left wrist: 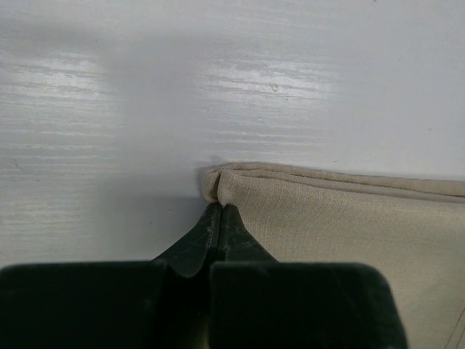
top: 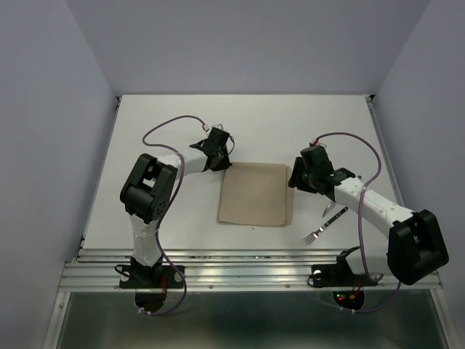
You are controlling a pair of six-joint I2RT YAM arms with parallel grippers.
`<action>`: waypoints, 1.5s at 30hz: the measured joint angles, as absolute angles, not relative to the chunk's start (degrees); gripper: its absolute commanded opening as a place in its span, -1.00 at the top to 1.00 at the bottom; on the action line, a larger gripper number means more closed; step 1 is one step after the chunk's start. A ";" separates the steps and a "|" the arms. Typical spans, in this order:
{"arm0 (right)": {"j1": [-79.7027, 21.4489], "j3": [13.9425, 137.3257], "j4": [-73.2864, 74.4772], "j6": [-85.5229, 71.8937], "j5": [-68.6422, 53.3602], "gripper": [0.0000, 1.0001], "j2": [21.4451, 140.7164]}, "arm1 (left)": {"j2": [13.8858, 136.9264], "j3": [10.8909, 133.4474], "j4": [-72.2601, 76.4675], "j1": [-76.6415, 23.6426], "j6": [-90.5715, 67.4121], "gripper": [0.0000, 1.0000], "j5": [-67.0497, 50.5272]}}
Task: Fold the napkin into a case and place the utensils inside
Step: Smooth out the lower triangle-folded napkin at the center of the board.
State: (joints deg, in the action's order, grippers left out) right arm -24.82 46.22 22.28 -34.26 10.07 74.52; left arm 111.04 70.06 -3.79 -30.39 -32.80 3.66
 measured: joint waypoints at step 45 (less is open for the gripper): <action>-12.34 53.25 7.09 -29.12 -12.75 0.99 93.47 | 107.81 64.73 0.40 -29.39 -29.19 1.00 -4.49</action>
